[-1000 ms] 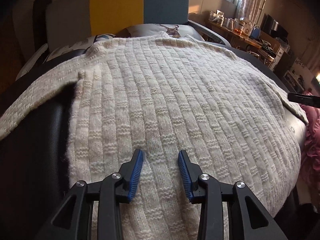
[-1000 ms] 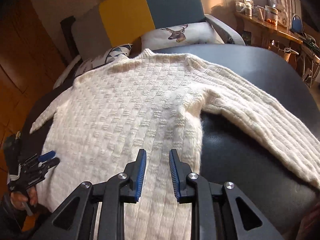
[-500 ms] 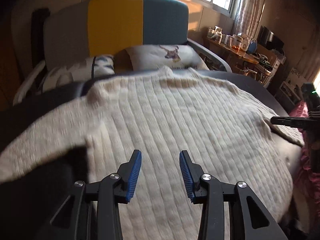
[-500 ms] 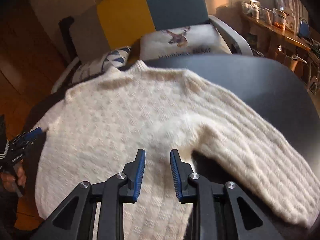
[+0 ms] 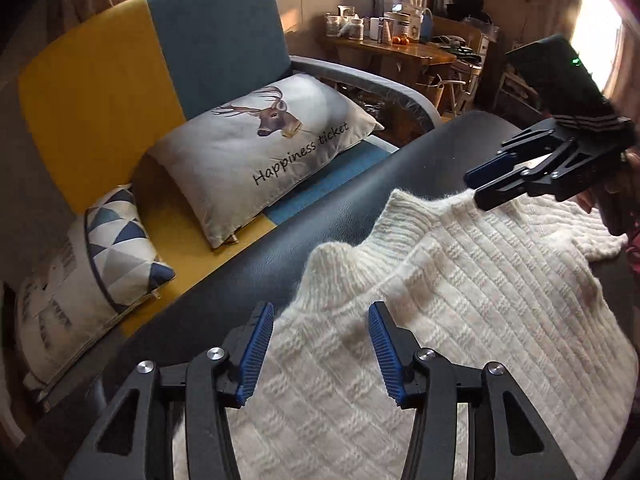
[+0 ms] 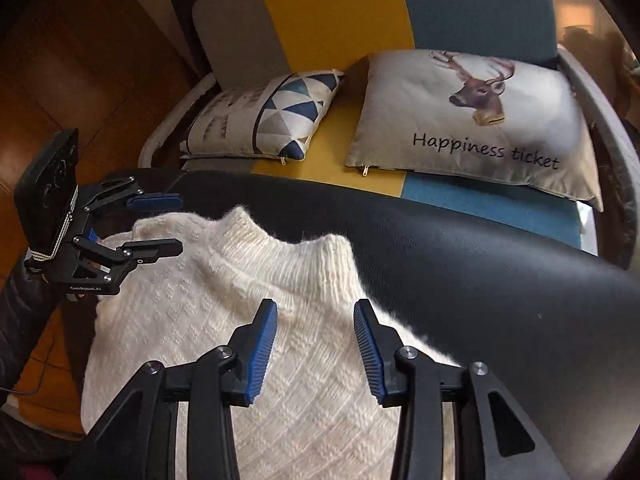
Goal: Fold clothes
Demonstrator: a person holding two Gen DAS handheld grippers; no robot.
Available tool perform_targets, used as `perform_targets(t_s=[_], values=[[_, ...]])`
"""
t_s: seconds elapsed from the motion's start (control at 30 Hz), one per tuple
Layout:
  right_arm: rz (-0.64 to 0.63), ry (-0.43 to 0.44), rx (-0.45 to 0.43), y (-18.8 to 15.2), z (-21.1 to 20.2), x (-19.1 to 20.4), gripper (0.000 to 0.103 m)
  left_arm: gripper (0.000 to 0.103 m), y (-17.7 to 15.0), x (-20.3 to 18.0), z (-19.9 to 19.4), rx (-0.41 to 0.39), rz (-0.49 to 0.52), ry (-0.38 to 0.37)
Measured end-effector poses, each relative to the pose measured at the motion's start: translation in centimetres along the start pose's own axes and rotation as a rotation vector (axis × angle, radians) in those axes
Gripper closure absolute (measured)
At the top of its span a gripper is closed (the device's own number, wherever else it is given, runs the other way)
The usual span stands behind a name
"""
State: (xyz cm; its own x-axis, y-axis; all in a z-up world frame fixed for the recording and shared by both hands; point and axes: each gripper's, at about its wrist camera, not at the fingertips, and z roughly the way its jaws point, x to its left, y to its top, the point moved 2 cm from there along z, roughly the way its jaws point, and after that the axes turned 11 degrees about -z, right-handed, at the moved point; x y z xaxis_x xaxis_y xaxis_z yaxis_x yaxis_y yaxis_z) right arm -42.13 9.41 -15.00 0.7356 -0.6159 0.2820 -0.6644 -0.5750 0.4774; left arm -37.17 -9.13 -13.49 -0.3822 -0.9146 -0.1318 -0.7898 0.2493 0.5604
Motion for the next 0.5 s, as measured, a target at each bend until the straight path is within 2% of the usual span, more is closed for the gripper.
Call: perform_targets(t_s=[0.13,0.17,0.27,0.33,0.37,0.4,0.43,0.5], values=[[-0.001,0.074,0.089,0.9,3.3,-2.0,0.062,0.048,1.2,0.0,2.5,0.058,0.013,-0.086],[-0.017,0.05,0.081,1.0,3.2,-1.5,0.062,0.047,1.3,-0.1,3.1,0.08,0.022,-0.105],[-0.065,-0.02,0.056,1.1,3.0,-0.2,0.061,0.038,0.9,-0.4,4.5,0.114,0.026,-0.077],[-0.098,-0.067,0.04,1.2,2.8,0.7,0.074,0.041,0.2,-0.8,4.8,0.115,0.023,-0.057],[-0.114,-0.091,0.032,1.3,2.7,1.2,0.085,0.051,-0.2,-1.0,5.0,0.115,0.022,-0.047],[-0.13,-0.115,0.024,1.4,2.6,1.6,0.093,0.072,-0.5,-1.2,4.8,0.102,0.0,-0.047],[-0.146,-0.138,0.015,1.4,2.5,2.1,0.094,0.08,-0.9,-1.5,4.4,0.084,-0.03,-0.05],[-0.178,-0.185,-0.001,1.5,2.3,3.0,0.096,0.083,-1.4,-1.9,3.2,-0.01,-0.068,0.015]])
